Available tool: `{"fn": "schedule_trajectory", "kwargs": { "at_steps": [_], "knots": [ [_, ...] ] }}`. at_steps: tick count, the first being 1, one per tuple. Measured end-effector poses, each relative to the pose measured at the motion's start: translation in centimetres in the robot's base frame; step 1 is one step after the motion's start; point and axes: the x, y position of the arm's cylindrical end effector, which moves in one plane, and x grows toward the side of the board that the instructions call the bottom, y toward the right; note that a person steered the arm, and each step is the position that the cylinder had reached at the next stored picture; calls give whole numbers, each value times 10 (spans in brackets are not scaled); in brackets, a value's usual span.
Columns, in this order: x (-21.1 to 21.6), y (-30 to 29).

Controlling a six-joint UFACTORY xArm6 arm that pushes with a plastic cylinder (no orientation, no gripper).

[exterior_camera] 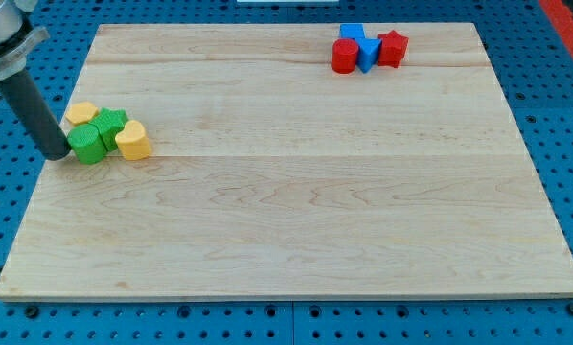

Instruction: Push the green circle along with green star slightly up

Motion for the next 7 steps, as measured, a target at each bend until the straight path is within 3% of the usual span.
{"fn": "schedule_trajectory", "kwargs": {
  "at_steps": [4, 5, 6, 7],
  "knots": [
    [-37, 37],
    [-22, 35],
    [-37, -5],
    [-73, -1]
  ]
}}
